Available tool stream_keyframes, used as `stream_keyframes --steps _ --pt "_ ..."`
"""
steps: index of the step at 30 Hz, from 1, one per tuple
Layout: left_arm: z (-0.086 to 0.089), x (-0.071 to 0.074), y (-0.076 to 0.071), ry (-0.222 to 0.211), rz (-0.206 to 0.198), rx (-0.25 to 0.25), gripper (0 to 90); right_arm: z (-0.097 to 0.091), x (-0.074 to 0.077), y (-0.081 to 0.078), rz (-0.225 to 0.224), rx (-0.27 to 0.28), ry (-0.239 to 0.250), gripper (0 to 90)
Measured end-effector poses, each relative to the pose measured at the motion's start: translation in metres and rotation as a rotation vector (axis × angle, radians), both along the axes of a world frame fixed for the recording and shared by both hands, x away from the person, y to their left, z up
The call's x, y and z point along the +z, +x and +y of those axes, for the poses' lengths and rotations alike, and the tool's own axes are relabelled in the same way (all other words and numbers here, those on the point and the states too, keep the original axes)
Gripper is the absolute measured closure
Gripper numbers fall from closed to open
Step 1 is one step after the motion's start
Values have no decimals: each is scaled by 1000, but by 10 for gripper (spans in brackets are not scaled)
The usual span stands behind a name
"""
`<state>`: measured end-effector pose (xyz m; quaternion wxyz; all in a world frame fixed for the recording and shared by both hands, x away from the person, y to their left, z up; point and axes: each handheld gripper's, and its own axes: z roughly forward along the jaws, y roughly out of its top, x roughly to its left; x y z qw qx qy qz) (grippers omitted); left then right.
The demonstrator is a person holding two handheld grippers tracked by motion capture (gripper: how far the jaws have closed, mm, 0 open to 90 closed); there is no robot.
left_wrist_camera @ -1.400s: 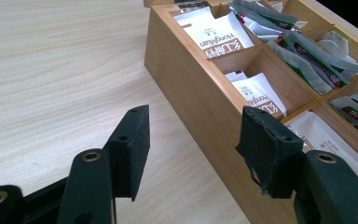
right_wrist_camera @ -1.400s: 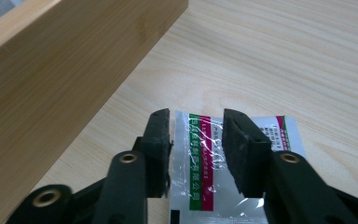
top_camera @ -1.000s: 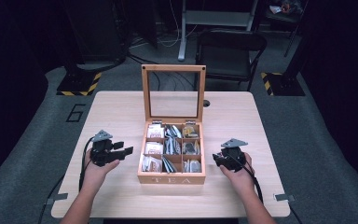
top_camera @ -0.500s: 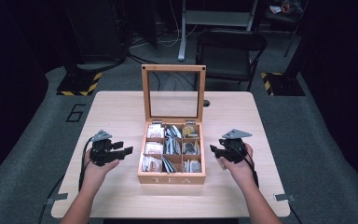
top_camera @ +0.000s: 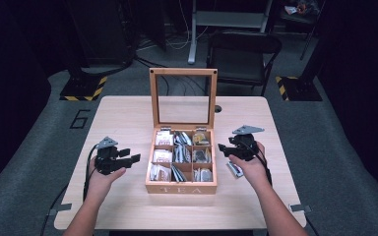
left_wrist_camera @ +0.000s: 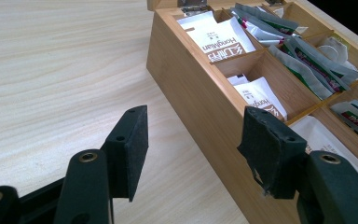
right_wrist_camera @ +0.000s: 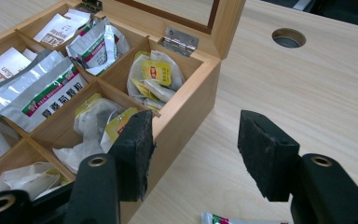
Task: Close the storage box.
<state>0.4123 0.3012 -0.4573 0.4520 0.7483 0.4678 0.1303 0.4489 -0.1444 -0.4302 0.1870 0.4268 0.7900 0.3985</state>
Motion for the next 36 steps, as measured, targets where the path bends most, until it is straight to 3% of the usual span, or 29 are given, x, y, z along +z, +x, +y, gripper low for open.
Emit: stream_keyframes --steps 13,19,36 --pt "-1 -1 0 12 -6 -8 420 12 23 27 -12 46 15 443" --pt "0 0 -1 4 -9 -11 420 17 29 42 -21 71 0 467" --pt "2 0 -1 5 -11 -4 417 23 28 82 -4 30 46 476"
